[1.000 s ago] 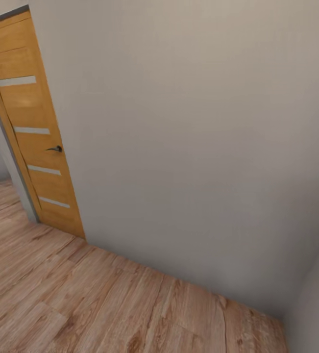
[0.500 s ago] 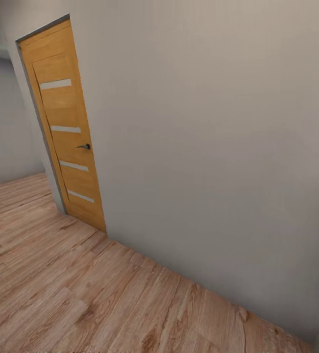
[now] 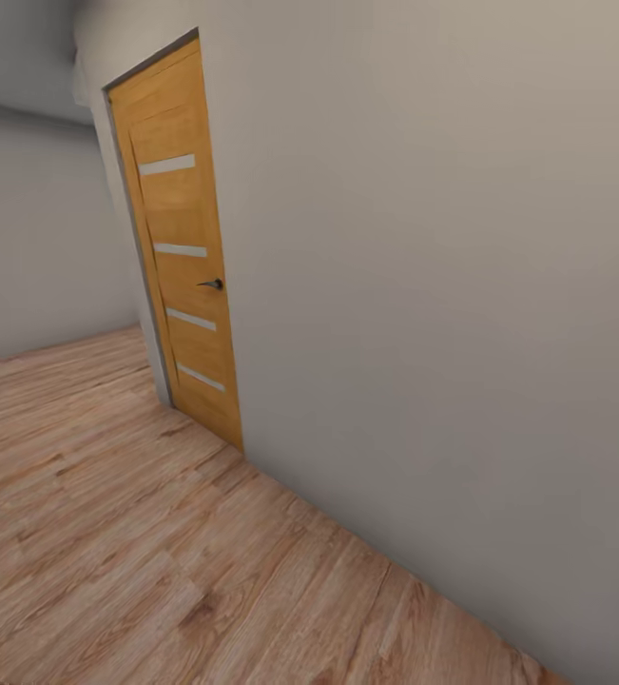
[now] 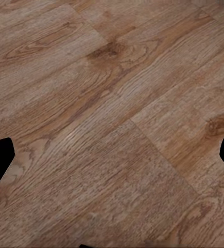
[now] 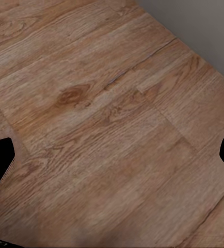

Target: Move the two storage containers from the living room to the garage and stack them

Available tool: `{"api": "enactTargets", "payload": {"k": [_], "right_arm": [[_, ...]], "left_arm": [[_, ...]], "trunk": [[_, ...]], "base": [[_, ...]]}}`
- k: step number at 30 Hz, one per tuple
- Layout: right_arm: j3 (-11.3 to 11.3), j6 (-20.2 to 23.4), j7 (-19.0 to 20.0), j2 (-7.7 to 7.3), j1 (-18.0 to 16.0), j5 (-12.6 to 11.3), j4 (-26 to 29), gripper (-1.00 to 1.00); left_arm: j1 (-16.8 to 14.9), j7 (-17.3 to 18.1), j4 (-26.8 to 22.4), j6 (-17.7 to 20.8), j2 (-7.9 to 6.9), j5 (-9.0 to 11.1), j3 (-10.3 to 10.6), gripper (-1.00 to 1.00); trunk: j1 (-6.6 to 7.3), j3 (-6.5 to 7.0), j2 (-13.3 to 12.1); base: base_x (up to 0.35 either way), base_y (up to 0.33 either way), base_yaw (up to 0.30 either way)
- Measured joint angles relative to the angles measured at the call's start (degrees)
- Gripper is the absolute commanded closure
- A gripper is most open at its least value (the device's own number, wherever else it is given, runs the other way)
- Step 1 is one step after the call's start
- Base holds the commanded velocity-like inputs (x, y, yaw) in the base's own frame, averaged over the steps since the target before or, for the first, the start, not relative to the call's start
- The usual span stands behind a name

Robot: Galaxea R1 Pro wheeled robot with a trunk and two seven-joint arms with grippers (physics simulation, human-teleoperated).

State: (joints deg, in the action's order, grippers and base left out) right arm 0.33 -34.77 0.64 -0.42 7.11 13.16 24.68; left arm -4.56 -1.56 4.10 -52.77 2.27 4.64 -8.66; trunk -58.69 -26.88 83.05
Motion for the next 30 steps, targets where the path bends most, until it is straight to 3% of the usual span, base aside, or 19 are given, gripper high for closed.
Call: {"api": "enactTargets", "payload": {"k": [30], "right_arm": [[-0.3, 0.6, -0.7, -0.01, -1.0, -0.7, 0.0, -1.0]], "left_arm": [[0.0, -0.2, 0.0, 1.1, 0.05, 0.1, -0.4, -1.0]], "trunk": [[0.0, 0.0, 0.0]], "base": [[0.325, 0.0, 0.293]]}}
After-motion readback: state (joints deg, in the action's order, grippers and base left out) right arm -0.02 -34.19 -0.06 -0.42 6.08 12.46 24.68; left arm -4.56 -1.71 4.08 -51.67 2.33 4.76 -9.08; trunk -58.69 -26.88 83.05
